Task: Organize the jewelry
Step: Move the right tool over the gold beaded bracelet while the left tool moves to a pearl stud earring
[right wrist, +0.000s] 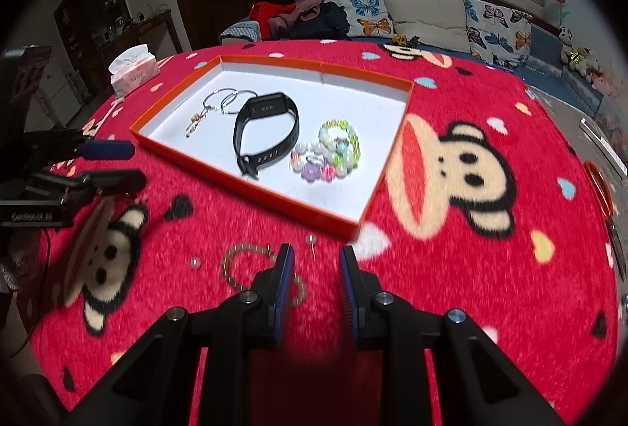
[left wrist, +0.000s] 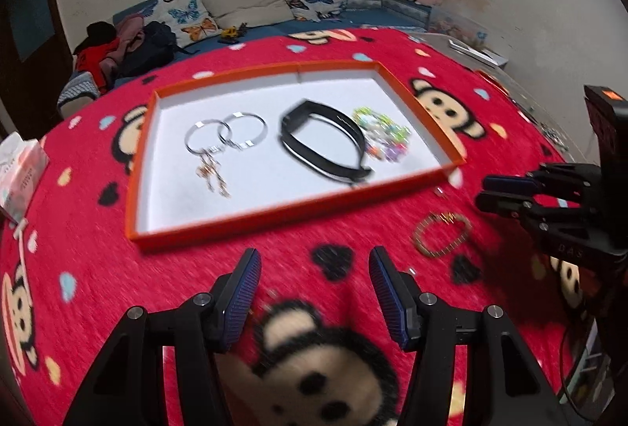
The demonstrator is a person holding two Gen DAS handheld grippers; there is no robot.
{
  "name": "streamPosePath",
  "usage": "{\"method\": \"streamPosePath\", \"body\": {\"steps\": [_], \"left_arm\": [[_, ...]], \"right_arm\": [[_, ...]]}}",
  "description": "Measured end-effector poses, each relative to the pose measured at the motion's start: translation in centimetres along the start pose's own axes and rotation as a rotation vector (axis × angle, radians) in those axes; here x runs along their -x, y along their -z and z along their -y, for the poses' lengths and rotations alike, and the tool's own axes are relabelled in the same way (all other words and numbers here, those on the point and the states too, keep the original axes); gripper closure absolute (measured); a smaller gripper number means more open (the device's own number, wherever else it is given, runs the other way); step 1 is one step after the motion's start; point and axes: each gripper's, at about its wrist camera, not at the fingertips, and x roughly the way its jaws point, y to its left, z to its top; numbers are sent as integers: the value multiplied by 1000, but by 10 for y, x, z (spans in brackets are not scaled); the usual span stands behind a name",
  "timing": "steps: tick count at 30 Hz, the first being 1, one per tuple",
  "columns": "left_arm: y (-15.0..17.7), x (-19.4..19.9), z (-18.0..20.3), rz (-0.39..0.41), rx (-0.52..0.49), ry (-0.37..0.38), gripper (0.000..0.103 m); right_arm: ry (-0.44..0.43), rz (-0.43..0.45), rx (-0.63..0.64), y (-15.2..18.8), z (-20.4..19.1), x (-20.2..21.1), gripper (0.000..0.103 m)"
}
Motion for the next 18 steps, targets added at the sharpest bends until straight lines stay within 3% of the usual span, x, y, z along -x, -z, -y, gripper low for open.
{"method": "streamPosePath", "body": {"steps": [11, 18], "left_arm": [[15, -5, -1, -28, 10, 10, 42], [17, -1, 23, -10, -26, 77, 42]], "right_arm": [[-41, -11, 41, 18, -27, 3, 77], [-34, -22, 17, 25, -23, 2, 77]]}}
